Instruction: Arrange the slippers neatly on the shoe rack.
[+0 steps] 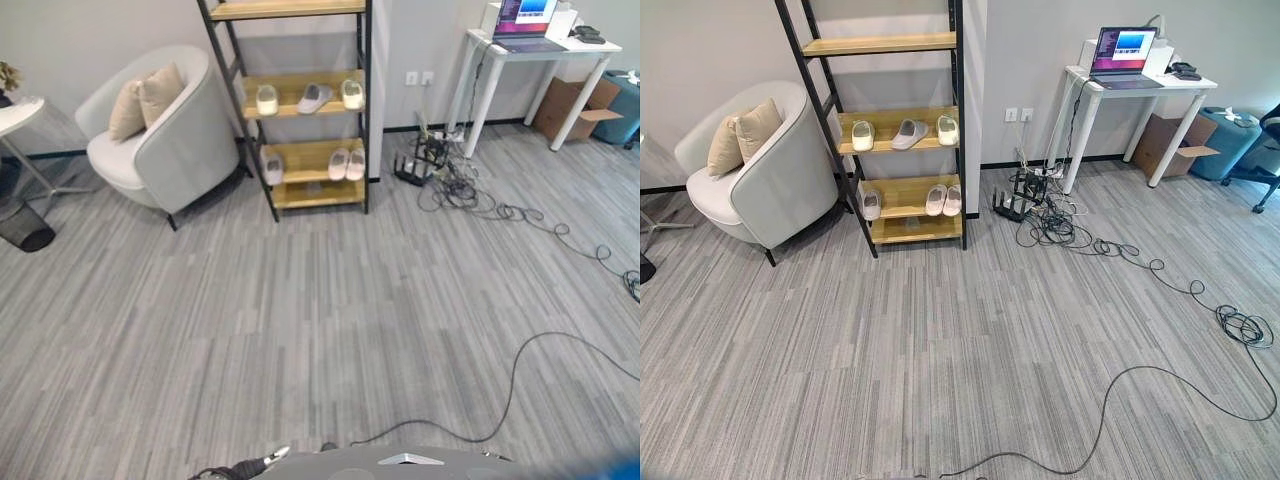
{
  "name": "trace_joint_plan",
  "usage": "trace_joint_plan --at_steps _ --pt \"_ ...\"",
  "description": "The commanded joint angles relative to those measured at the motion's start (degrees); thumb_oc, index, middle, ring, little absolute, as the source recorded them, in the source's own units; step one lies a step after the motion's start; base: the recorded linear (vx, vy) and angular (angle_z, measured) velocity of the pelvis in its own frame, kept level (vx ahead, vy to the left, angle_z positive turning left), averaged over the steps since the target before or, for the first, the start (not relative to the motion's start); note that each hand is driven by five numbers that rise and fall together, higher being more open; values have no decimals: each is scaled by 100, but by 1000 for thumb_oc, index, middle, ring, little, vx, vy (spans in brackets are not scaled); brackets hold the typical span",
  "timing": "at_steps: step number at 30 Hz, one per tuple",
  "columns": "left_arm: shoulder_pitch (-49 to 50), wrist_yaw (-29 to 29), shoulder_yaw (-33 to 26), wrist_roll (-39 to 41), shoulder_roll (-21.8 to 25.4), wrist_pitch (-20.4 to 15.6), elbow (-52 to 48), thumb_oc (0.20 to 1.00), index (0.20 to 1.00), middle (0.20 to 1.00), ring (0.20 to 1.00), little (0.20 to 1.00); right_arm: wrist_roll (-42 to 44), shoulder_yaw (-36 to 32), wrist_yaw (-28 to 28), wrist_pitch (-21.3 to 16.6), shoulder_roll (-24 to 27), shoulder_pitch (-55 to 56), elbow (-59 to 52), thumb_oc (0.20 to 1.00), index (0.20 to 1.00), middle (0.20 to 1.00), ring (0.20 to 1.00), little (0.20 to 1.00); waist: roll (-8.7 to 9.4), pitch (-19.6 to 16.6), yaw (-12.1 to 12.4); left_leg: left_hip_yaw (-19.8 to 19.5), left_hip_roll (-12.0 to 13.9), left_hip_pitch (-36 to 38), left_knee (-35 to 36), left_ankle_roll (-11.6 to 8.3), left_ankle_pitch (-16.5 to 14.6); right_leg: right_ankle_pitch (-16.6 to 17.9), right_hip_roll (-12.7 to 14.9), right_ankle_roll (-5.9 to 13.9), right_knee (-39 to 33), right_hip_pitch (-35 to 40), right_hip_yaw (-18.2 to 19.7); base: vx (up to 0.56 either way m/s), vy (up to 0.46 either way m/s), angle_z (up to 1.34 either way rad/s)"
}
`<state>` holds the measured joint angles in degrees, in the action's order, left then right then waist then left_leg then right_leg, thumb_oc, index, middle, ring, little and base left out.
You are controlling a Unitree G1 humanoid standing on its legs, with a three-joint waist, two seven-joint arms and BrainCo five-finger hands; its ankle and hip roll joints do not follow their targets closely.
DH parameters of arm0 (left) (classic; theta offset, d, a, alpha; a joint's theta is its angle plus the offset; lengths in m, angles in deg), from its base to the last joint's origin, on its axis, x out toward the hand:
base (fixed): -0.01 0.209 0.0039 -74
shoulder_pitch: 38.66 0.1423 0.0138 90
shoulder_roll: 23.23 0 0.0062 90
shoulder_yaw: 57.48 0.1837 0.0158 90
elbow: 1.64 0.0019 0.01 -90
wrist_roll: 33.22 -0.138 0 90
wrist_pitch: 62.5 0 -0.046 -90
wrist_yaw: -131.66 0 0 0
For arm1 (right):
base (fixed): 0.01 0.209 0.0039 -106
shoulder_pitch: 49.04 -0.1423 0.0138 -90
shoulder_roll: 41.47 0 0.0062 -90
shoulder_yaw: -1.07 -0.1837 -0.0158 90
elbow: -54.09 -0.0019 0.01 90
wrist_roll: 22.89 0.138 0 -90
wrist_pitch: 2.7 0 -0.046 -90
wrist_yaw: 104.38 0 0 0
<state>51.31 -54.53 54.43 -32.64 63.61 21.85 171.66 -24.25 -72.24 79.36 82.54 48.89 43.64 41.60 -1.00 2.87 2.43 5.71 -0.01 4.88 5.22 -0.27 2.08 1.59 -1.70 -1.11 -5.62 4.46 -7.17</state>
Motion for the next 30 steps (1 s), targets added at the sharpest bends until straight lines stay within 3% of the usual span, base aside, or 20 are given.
trace_joint_plan --at_steps 1,4,12,19,22,26,30 --pt "-61 -254 -881 1148 -173 -141 -73 1000 1000 1000 1000 1000 1014 22 520 -24 -301 -38 258 1000 1000 1000 1000 1000 231 472 229 -557 -343 -883 -1014 245 -363 -583 669 577 1332 -414 -92 9 -91 -2" --pt "71 -338 -972 1192 -291 -95 38 1000 1000 1000 1000 1000 931 28 521 -21 -272 61 328 1000 1000 1000 1000 1000 230 346 293 -676 -274 -891 -845 103 -183 -624 560 474 795 -61 -147 -84 -153 4" --pt "63 -364 -881 1109 -260 -55 73 1000 1000 1000 1000 1000 1079 -5 523 -12 -237 103 376 1000 1000 1000 1000 1000 220 350 256 -800 11 -956 -449 -128 319 -712 269 290 589 125 -161 -110 -110 5" --pt "45 -380 -844 1120 -280 -23 61 1000 1000 1000 1000 1000 1133 -9 520 -8 -209 117 395 1000 1000 1000 1000 1000 207 382 241 -884 123 -1007 -443 -208 416 -774 149 199 561 198 -269 -34 -95 11" --pt "26 -381 -801 1092 -297 -4 82 1000 1000 1000 1000 1000 1220 -67 506 -24 -160 100 377 1000 1000 1000 1000 1000 203 507 222 -887 147 -1210 -837 -254 321 -821 144 145 620 171 -299 -7 -82 12" --pt "46 -368 -712 1011 -381 0 70 1000 1000 1000 1000 1000 1265 -126 477 -7 -56 78 398 1000 1000 1000 1000 1000 152 705 172 -679 52 -1507 -1368 -243 143 -930 186 106 734 145 -369 62 -14 2" --pt "186 -366 -823 989 -401 4 98 1000 1000 1000 1000 1000 1288 -131 444 27 -6 67 486 1000 1000 1000 1000 1000 85 724 338 -375 -26 -2113 -1047 -221 376 -1067 212 234 596 267 -318 251 89 11"
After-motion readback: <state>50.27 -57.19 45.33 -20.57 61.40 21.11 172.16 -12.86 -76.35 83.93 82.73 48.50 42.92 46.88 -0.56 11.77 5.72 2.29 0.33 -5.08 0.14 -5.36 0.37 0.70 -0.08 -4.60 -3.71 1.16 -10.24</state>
